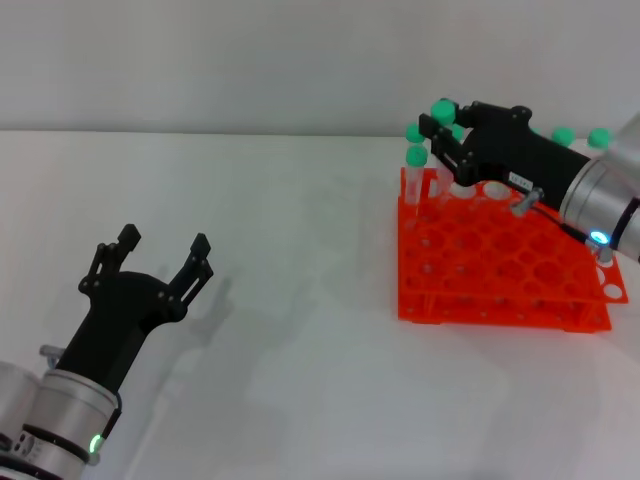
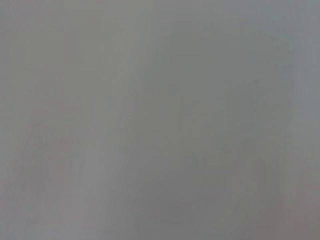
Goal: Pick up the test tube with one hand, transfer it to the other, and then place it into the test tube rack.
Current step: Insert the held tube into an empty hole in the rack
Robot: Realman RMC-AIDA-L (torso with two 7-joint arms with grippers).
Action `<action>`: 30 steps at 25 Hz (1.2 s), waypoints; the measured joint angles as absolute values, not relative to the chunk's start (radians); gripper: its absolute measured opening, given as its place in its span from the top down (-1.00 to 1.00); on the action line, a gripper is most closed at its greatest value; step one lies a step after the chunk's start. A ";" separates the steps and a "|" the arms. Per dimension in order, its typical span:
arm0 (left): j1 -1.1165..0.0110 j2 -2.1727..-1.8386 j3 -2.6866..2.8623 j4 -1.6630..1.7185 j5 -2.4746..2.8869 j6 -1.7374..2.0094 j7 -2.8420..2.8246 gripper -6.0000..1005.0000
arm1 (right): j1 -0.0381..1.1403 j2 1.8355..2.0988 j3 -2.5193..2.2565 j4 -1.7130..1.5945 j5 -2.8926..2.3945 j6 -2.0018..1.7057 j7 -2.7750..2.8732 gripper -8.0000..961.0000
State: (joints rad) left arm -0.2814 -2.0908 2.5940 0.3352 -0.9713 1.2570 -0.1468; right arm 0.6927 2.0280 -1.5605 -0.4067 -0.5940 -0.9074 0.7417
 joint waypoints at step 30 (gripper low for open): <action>-0.300 -2.088 2.569 0.331 -0.980 1.227 -0.174 -0.78 | 0.738 2.028 -1.820 -0.326 -0.234 -0.732 0.612 0.44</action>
State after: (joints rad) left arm -0.2998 -2.0877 2.5693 0.3313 -0.9804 1.2267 -0.1742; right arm 0.7382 2.0279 -1.8198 -0.3256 -0.2338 -0.7321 0.6117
